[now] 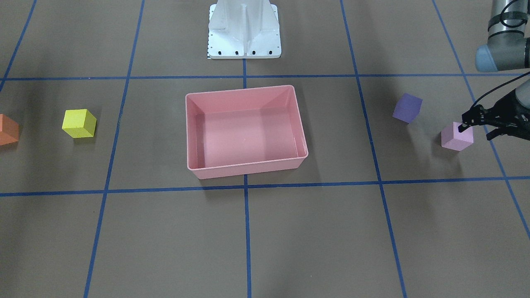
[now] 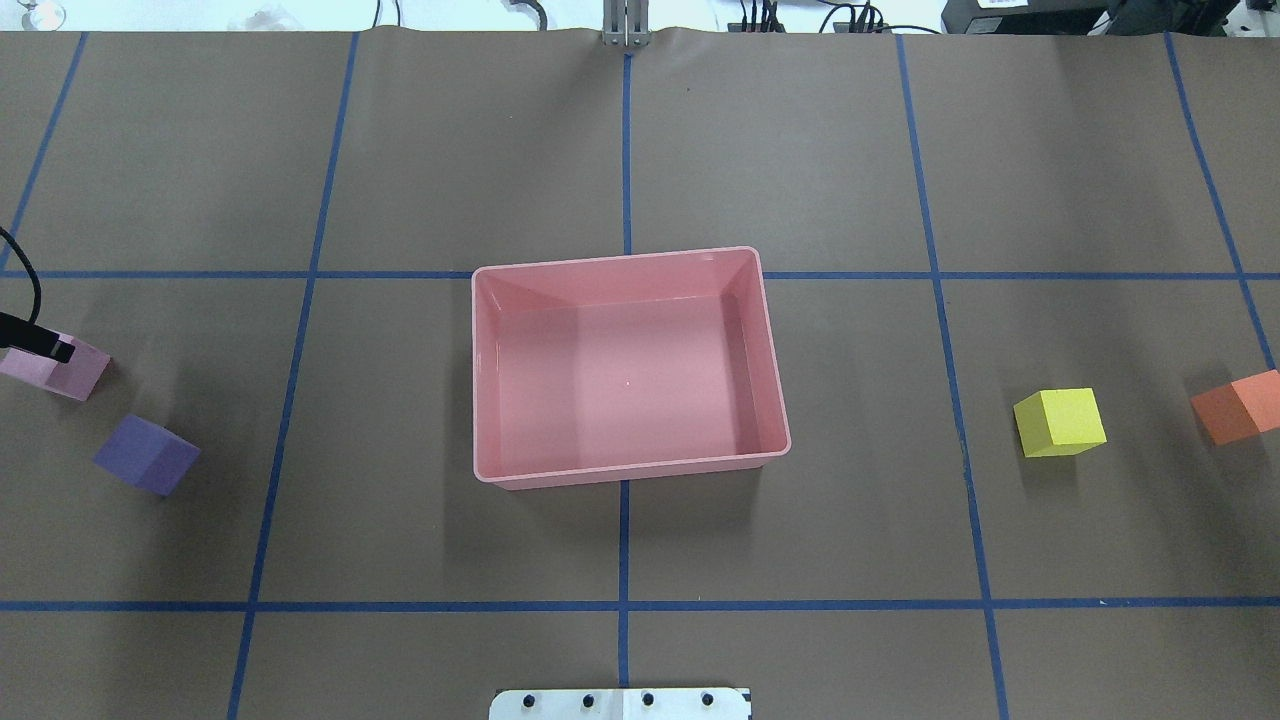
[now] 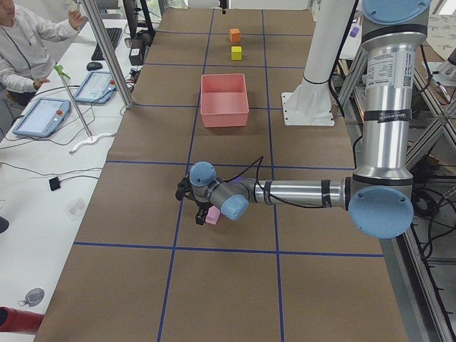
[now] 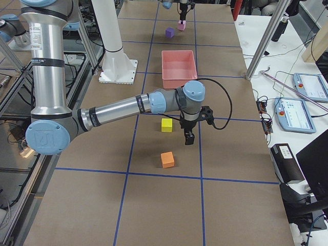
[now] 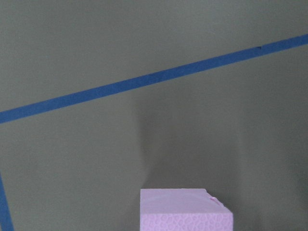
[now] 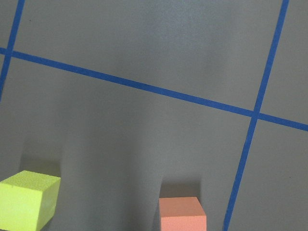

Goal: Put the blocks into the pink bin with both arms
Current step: 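Lower the left gripper onto the light pink cube and grasp it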

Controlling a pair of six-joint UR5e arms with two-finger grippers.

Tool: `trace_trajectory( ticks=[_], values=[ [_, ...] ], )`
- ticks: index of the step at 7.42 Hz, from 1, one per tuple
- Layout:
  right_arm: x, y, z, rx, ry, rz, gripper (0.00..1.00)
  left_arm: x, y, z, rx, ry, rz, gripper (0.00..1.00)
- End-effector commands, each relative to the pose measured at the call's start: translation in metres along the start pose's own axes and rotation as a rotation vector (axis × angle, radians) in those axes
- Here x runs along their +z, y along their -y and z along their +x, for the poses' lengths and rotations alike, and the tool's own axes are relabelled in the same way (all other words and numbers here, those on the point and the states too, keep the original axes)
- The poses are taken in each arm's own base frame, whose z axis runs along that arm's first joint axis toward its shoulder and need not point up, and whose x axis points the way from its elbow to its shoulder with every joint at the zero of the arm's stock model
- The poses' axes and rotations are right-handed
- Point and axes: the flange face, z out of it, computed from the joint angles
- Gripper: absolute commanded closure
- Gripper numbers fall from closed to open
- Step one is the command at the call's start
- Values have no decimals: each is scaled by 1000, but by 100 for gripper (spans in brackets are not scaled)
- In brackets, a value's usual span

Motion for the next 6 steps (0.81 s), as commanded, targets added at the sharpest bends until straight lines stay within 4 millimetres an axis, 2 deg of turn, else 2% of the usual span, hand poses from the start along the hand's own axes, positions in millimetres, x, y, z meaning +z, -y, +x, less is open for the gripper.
trace_trajectory(
  ticks=[1,2,3,4,5,6],
  values=[
    [1,0,0,-1,0,-1,0,15,-4,6,13,25,-16,0],
    [1,0,0,1,0,-1,0,20,-5,6,17,36,-20,11],
    [0,0,0,0,0,0,0,20,-5,6,20,38,-20,52],
    [0,0,0,0,2,0,0,18,-3,9,28,35,-15,77],
    [-1,0,-1,-3,2,1,0,4,12,28,64,14,29,85],
    [-1,0,-1,-4,0,1,0,-16,21,53,84,-9,58,100]
  ],
)
